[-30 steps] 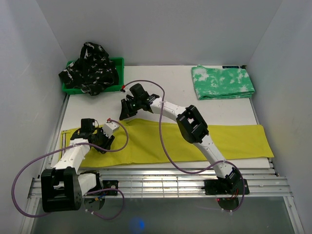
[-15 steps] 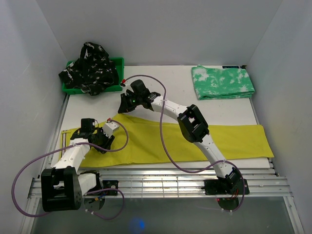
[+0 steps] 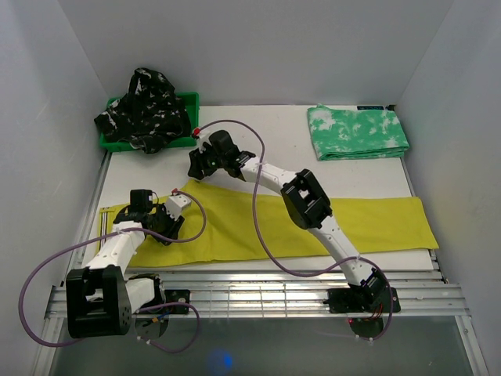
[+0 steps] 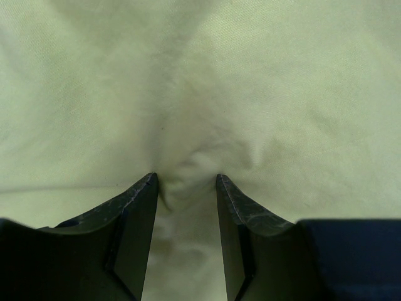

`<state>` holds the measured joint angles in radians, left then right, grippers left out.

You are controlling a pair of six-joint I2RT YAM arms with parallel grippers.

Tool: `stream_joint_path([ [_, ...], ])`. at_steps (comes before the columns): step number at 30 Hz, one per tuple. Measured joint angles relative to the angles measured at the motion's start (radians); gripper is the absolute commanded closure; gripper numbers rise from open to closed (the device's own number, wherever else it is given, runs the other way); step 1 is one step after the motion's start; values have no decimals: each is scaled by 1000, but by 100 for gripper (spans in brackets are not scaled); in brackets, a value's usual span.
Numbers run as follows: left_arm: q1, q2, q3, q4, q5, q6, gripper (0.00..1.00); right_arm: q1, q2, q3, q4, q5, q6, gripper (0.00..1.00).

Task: Fold and stack the trousers
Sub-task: Fold the trousers

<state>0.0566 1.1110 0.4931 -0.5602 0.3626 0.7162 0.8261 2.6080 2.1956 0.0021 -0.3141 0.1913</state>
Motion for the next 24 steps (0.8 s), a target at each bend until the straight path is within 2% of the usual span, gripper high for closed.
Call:
stream_joint_path([
  [2,0,2,0,0,1,0,48,-13,-16,-19,19,12,-39,41],
  [6,0,8,5,-3,2,0,48,-49,-134,-153,7,-3,-100,56],
  [8,0,9,6,-3,2,0,48,-66,-185,-178,-24,-19,-121,62],
  [9,0,9,6,-3,2,0,48,-74,-206,-180,-44,-34,-129,68],
  [12,0,11,7,-3,3,0,48,-96,-240,-169,-102,-82,-150,71],
  [14,0,13,8,-4,3,0,48,-100,-236,-148,-146,-116,-150,70],
  [17,0,16,10,-5,3,0,48,-96,-199,-100,-229,-181,-132,59],
  [18,0,18,11,-6,3,0,48,-92,-193,-102,-245,-200,-124,46],
  [20,0,19,12,-7,3,0,48,-86,-190,-133,-279,-235,-109,36],
  [24,0,19,12,-7,3,-1,48,-79,-190,-207,-325,-292,-93,36],
])
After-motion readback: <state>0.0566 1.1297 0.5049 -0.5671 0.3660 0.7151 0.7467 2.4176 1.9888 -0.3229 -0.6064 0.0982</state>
